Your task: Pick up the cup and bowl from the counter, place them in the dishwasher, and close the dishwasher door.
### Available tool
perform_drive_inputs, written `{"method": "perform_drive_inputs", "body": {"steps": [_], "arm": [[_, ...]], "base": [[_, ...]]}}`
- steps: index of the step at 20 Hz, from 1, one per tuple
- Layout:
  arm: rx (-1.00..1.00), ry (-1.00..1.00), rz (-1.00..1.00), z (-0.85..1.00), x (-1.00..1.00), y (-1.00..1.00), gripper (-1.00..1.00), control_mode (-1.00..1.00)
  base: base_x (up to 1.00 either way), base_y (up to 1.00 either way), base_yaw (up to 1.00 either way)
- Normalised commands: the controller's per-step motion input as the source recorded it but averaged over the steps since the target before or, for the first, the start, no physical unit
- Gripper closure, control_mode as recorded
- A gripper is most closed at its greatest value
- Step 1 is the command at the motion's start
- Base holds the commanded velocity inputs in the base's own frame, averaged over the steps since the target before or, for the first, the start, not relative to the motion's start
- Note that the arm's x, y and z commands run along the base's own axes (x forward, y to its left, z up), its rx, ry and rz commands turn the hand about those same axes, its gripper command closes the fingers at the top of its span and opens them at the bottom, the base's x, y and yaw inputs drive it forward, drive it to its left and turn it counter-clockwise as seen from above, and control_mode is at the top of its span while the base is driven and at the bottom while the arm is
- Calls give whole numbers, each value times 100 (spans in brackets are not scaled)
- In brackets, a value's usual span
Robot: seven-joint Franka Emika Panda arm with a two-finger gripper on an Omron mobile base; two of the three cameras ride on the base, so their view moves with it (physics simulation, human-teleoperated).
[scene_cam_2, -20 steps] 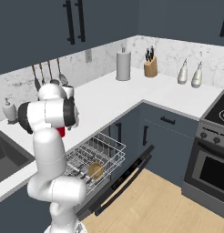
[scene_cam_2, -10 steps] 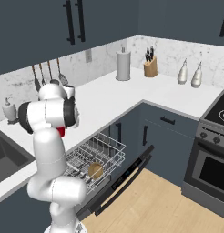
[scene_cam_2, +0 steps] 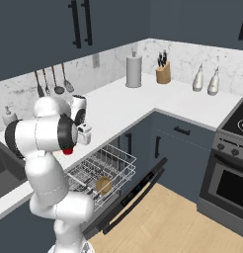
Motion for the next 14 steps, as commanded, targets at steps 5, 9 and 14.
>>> {"method": "perform_drive_inputs", "body": {"steps": [5, 9, 14], "arm": [[11, -11, 0, 2, -57, -100, 100, -100], [7, -2, 0, 0, -2, -100, 100, -100], [5, 0, 0, 0, 13, -94, 100, -100]], "base": [[0, 0, 0], [0, 0, 0], [0, 0, 0]]}}
